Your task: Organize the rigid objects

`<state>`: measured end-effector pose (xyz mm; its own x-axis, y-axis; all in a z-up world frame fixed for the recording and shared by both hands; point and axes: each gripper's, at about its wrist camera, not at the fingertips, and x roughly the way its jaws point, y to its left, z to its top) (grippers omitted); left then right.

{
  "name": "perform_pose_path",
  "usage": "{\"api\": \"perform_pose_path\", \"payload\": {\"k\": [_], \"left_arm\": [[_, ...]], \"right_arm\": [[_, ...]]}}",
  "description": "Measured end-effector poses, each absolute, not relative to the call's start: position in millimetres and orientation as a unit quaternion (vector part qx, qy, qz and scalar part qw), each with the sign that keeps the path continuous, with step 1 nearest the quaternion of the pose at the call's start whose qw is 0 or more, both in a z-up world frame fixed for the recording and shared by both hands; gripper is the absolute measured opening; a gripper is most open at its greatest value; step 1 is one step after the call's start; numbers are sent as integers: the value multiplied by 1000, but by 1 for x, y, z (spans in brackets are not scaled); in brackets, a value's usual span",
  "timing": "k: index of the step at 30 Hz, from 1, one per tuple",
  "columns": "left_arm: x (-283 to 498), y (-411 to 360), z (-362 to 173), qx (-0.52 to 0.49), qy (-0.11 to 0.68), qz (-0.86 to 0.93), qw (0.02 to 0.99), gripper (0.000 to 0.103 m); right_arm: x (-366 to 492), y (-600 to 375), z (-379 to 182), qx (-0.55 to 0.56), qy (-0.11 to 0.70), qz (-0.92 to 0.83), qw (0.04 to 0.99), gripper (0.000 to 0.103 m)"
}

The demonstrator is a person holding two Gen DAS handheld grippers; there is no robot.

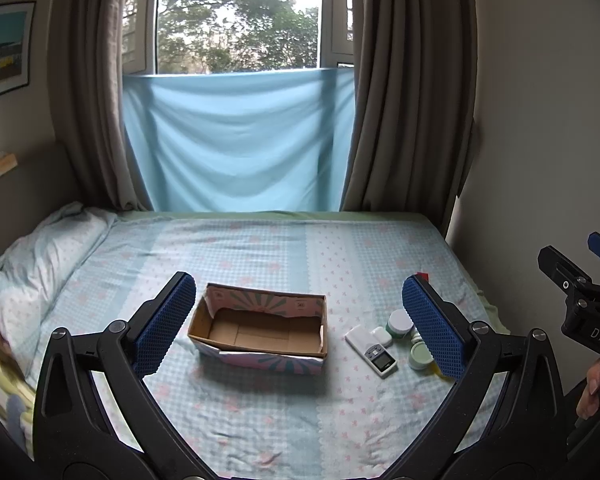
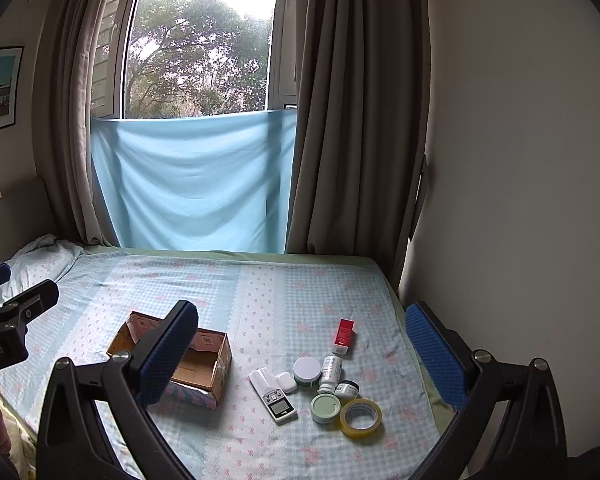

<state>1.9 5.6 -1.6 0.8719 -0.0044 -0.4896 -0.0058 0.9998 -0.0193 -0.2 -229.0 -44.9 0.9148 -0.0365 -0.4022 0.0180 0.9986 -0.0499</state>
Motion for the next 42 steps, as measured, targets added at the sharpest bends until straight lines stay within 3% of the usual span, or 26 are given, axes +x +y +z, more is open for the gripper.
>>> {"api": "perform_pose_path", "payload": {"k": [14, 25, 32, 42], "left_arm": [[10, 10, -4, -15, 265, -5, 964, 103], [55, 3, -41, -24, 352, -31, 935, 103], [101, -26, -107, -38, 429, -77, 899, 103], [172, -122, -241, -48, 530, -79, 843, 103]], "right_arm": [[0, -224, -48, -25, 203, -13, 979, 103], [22, -237, -73, -11, 267, -52, 962, 103], [55, -268, -116, 15, 325, -91, 941, 103], [118, -350, -223, 83, 430, -125, 890, 103]]}}
